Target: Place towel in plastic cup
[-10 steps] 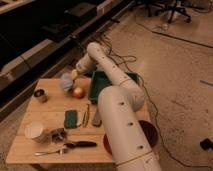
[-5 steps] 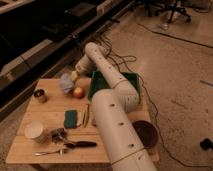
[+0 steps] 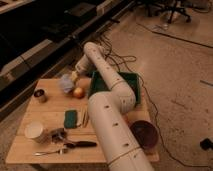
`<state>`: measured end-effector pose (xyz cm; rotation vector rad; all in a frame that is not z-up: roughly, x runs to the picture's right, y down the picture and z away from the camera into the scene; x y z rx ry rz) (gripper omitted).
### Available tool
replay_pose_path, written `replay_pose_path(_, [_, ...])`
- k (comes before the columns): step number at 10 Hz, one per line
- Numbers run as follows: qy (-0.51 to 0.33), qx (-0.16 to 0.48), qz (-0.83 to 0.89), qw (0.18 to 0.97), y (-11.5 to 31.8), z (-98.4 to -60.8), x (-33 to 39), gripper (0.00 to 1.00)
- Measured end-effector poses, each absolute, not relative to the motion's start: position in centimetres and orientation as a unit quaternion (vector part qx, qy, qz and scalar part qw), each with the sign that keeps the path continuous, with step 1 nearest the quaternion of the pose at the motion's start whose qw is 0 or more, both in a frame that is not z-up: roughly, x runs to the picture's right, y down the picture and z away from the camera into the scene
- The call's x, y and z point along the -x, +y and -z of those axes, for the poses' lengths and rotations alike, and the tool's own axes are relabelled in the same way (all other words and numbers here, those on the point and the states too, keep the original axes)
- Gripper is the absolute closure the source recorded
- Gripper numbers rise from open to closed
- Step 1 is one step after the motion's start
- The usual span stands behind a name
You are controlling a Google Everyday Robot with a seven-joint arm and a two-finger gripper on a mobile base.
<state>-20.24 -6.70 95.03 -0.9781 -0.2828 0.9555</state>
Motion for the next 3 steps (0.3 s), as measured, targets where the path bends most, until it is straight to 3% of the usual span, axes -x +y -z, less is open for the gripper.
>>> replay_pose_path(3, [-0.129, 0.452, -0.446, 0.762, -6.79, -95.05, 19.62, 0.2])
